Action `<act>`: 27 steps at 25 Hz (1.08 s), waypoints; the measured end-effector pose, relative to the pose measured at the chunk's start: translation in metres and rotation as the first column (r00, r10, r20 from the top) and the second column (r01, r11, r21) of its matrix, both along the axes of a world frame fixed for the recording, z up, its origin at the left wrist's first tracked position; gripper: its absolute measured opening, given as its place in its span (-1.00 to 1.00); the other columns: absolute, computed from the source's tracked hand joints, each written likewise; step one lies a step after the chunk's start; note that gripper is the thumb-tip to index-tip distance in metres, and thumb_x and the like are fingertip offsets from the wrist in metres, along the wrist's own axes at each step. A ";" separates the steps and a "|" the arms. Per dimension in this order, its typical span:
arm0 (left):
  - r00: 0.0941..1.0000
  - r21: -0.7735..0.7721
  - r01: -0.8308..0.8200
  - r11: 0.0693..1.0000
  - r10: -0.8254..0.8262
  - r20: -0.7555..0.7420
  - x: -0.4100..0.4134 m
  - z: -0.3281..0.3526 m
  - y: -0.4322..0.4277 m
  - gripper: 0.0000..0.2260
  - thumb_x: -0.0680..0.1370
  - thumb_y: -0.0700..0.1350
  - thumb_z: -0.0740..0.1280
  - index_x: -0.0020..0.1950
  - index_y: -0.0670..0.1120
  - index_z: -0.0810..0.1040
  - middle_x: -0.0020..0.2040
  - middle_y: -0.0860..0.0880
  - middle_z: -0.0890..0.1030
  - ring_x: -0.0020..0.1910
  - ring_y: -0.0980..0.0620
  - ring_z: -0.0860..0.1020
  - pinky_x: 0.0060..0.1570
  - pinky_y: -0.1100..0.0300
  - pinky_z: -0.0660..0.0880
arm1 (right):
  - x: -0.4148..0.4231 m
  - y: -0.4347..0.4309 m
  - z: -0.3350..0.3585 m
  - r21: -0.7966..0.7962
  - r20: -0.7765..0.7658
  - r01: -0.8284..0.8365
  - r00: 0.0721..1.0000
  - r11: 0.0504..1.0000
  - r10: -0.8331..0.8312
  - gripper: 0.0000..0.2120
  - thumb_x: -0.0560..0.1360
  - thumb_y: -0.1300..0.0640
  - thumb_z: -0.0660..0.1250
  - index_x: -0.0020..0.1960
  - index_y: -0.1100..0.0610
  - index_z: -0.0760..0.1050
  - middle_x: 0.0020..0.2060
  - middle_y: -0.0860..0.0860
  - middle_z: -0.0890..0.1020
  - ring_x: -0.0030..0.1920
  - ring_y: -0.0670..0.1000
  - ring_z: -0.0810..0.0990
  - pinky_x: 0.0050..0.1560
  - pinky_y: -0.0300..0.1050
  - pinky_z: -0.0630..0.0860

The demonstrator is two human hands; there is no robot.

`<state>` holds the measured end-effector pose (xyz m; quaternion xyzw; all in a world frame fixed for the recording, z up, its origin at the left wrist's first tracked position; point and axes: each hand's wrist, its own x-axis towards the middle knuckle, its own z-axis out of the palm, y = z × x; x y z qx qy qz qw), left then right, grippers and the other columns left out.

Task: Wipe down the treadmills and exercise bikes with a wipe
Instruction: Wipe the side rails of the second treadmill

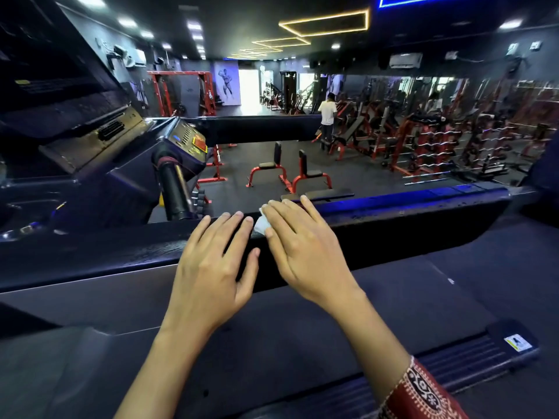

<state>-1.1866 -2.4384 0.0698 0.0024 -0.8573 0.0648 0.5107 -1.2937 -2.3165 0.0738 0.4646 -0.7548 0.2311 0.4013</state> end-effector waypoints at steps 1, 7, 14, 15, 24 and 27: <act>1.000 0.000 -0.003 1.000 0.003 -0.003 -0.003 0.000 0.003 -0.65 0.54 -0.10 0.22 0.18 -0.31 0.58 0.16 -0.24 0.60 0.14 -0.21 0.57 0.26 -0.09 0.35 | -0.009 0.013 -0.003 0.007 -0.028 0.000 1.000 1.000 0.000 -0.63 0.60 0.11 0.07 0.22 0.24 0.54 0.15 0.11 0.61 0.20 0.13 0.54 0.38 0.09 0.26; 0.999 0.005 -0.035 0.999 0.035 -0.016 -0.024 -0.002 0.026 -0.64 0.53 -0.10 0.22 0.19 -0.31 0.58 0.15 -0.25 0.60 0.13 -0.22 0.57 0.27 -0.08 0.35 | -0.064 0.066 -0.010 -0.297 0.209 0.382 0.920 0.875 -0.331 -0.64 0.60 0.10 0.07 0.12 0.25 0.57 0.08 0.14 0.62 0.18 0.20 0.54 0.37 0.16 0.22; 0.999 0.015 -0.035 0.999 0.035 -0.020 -0.032 -0.009 0.041 -0.64 0.53 -0.15 0.24 0.25 -0.32 0.53 0.22 -0.26 0.55 0.25 -0.18 0.45 0.36 -0.07 0.28 | -0.063 0.067 -0.040 -0.294 -0.064 0.105 0.989 0.950 -0.130 -0.62 0.65 0.15 0.06 0.30 0.31 0.49 0.27 0.22 0.53 0.32 0.16 0.43 0.43 0.11 0.22; 0.999 0.008 -0.042 0.999 0.043 -0.014 -0.031 -0.012 0.042 -0.63 0.54 -0.15 0.24 0.28 -0.31 0.51 0.25 -0.26 0.53 0.29 -0.17 0.42 0.38 -0.05 0.24 | -0.070 0.072 -0.044 -0.396 0.035 0.189 0.981 0.899 -0.191 -0.61 0.66 0.14 0.03 0.32 0.32 0.46 0.30 0.23 0.50 0.36 0.16 0.38 0.45 0.14 0.20; 0.992 -0.069 -0.119 0.990 0.121 0.028 0.008 -0.045 0.025 -0.53 0.51 -0.21 0.28 0.42 -0.24 0.33 0.44 -0.21 0.31 0.47 -0.15 0.23 0.47 -0.03 0.12 | -0.038 0.030 -0.113 -0.237 -0.130 0.050 0.988 0.970 -0.083 -0.49 0.67 0.08 -0.06 0.57 0.07 -0.14 0.56 -0.06 -0.12 0.55 -0.02 -0.08 0.51 0.04 -0.17; 0.988 -0.069 -0.153 0.986 0.153 -0.001 0.023 -0.052 0.006 -0.53 0.53 -0.18 0.28 0.42 -0.22 0.33 0.45 -0.19 0.30 0.51 -0.08 0.15 0.47 -0.02 0.09 | -0.022 0.019 -0.093 -0.442 0.197 0.142 0.979 0.886 -0.059 -0.51 0.68 0.03 -0.15 0.56 0.01 -0.23 0.55 -0.12 -0.20 0.55 -0.02 -0.18 0.51 0.00 -0.24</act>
